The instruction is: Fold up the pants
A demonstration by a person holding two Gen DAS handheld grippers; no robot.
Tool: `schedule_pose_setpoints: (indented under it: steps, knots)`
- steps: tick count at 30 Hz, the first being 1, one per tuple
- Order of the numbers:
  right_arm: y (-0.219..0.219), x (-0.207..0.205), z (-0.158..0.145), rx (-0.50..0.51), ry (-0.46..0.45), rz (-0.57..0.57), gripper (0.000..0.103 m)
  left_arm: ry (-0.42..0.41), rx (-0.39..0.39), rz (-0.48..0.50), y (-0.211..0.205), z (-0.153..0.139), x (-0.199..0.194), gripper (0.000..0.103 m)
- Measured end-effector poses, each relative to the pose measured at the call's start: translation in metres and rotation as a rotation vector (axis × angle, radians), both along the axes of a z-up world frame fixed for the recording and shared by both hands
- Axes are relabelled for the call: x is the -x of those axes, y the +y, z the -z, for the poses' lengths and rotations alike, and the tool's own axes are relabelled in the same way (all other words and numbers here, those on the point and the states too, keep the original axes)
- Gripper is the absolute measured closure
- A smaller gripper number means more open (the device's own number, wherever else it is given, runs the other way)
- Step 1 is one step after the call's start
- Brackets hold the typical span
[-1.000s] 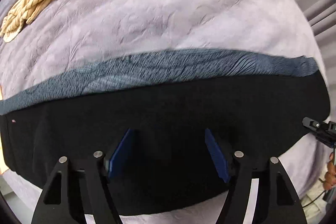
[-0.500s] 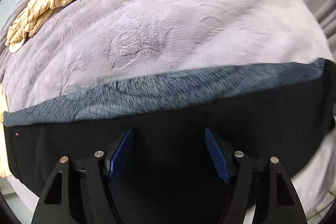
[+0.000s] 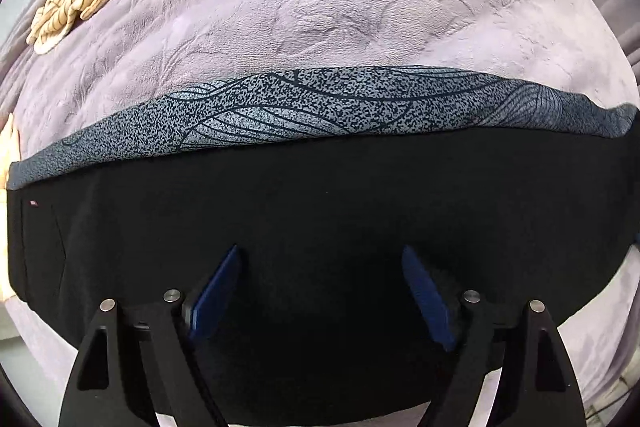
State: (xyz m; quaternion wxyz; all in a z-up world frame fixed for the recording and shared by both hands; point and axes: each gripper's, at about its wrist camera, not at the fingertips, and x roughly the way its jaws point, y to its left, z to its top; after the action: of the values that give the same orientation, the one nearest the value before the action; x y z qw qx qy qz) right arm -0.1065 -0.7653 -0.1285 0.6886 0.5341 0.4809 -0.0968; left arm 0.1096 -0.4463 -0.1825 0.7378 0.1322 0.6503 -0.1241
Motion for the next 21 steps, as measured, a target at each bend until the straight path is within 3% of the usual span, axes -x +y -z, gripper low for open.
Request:
schedule_pose_setpoints:
  steps: [1,2,5,7,8,9,11,12,13,16,18,19,20,21]
  knots:
    - [0.0,-0.002,0.008,-0.007,0.048,0.012,0.076,0.007,0.002,0.004,-0.001,-0.003,0.002,0.02]
    - [-0.001,0.0,0.008,-0.022,0.077,0.03,0.083,0.008,0.005,0.009,-0.004,-0.004,0.002,0.02]
    - [0.001,0.014,-0.014,0.015,0.006,0.026,0.094,0.005,0.005,0.027,0.002,-0.002,0.023,0.02]
    - [0.006,0.027,-0.015,0.109,0.099,-0.021,0.096,-0.009,0.017,0.01,0.008,0.007,0.028,0.015]
    - [0.005,0.036,-0.002,0.144,0.185,-0.043,0.103,-0.011,0.01,-0.001,0.006,0.01,0.031,0.011]
    - [0.001,0.044,0.008,0.133,0.224,-0.036,0.103,-0.003,0.007,-0.014,0.005,0.012,0.029,0.01]
    - [-0.006,0.063,0.01,0.021,0.161,0.062,0.103,0.01,0.009,-0.025,0.008,0.011,0.028,0.01]
    - [-0.007,0.068,-0.001,0.014,0.12,0.082,0.103,0.007,0.005,-0.013,0.007,0.01,0.03,0.01]
    - [-0.006,0.068,-0.01,0.03,0.101,0.075,0.096,0.001,-0.001,0.002,0.004,0.01,0.028,0.01]
    - [0.004,0.058,-0.05,0.131,0.036,-0.008,0.093,-0.001,-0.008,-0.001,-0.002,0.005,0.031,0.01]
    - [0.009,0.035,-0.073,0.264,0.033,-0.066,0.076,0.001,-0.012,-0.012,-0.01,0.003,0.035,0.01]
    - [0.011,0.025,-0.08,0.321,0.039,-0.082,0.056,-0.001,-0.015,-0.016,-0.008,0.004,0.032,0.01]
    - [0.01,0.017,-0.082,0.373,0.057,-0.1,0.046,-0.004,-0.013,-0.017,0.0,0.007,0.031,0.01]
    - [0.008,0.007,-0.078,0.411,0.088,-0.13,0.046,-0.006,-0.011,-0.018,-0.002,0.009,0.029,0.01]
